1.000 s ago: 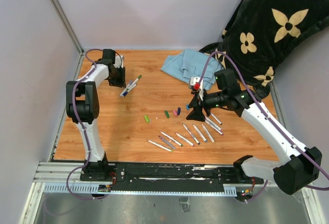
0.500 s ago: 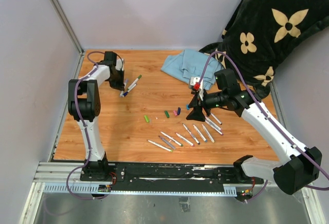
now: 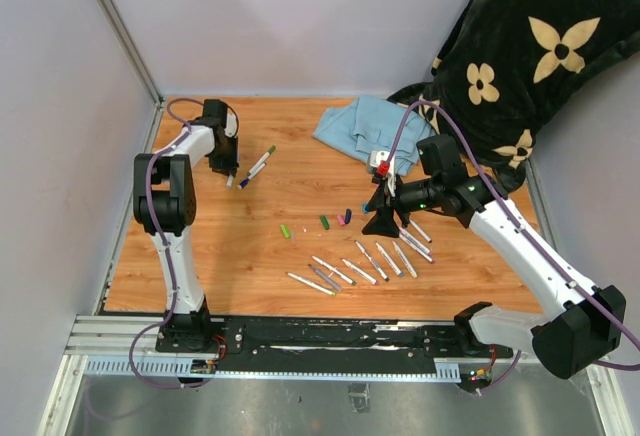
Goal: Open the pen caps
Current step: Pick up the pen from the center of the board.
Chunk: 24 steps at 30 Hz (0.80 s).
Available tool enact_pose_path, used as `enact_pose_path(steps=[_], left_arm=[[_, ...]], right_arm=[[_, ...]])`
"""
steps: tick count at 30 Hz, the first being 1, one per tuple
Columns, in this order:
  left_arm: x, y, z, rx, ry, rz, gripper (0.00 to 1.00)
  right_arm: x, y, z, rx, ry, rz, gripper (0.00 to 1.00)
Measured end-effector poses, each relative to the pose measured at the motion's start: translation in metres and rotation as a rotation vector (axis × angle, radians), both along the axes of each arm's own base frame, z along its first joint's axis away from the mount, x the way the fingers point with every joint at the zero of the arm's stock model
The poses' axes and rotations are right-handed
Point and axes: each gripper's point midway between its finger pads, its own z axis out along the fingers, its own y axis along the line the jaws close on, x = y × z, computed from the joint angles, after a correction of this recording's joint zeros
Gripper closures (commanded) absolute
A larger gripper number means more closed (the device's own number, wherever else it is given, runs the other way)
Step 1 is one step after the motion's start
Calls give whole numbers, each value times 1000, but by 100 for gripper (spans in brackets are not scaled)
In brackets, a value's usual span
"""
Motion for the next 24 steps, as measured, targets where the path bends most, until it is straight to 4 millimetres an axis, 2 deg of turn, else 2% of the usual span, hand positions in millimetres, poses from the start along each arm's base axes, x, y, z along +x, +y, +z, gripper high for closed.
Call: enact_pose_path(steps=[4, 8, 11, 19, 24], left_arm=[[3, 0, -1, 0, 2, 3, 74], [3, 0, -1, 0, 3, 5, 92], [3, 0, -1, 0, 4, 4, 99], [2, 6, 2, 29, -16, 25, 100], [-20, 13, 7, 56, -34, 69, 100]], right_arm=[[-1, 0, 1, 4, 2, 4, 41], [-1, 0, 0, 4, 2, 5, 41], [-1, 1, 0, 4, 3, 5, 41], [-7, -4, 11, 45, -20, 11, 40], [-10, -7, 21, 80, -40, 14, 39]])
